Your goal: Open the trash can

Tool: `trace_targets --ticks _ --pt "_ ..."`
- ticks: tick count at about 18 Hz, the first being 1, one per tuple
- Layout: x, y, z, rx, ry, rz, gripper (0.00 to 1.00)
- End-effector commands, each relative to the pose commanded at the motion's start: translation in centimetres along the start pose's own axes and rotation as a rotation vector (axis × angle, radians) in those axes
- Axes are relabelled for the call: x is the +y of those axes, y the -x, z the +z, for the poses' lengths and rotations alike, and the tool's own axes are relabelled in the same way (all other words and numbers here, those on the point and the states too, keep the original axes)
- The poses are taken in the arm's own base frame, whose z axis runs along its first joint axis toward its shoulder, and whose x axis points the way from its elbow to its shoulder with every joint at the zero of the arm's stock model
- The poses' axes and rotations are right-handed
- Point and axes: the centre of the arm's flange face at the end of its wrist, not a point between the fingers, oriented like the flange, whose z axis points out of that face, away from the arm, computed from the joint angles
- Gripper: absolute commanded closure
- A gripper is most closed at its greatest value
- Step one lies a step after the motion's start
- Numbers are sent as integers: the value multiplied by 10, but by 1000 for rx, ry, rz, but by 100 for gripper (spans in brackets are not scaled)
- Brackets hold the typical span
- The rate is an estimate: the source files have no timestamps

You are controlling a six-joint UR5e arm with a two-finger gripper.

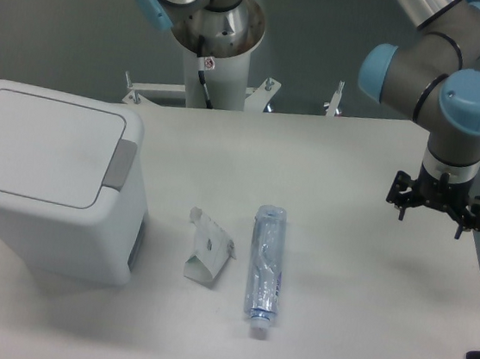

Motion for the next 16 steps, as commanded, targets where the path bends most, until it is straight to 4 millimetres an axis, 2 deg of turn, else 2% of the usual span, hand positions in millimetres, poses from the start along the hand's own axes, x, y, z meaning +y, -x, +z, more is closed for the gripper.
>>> trace_targets --ticks 9,12,14,16 --pt "4 -2 2 9 -11 -6 0" --pt "0 -5 2 10 -13 0 0" --pt "8 -7 5 21 -7 -13 0" --pt "18 -7 -9 9 -12 -51 0"
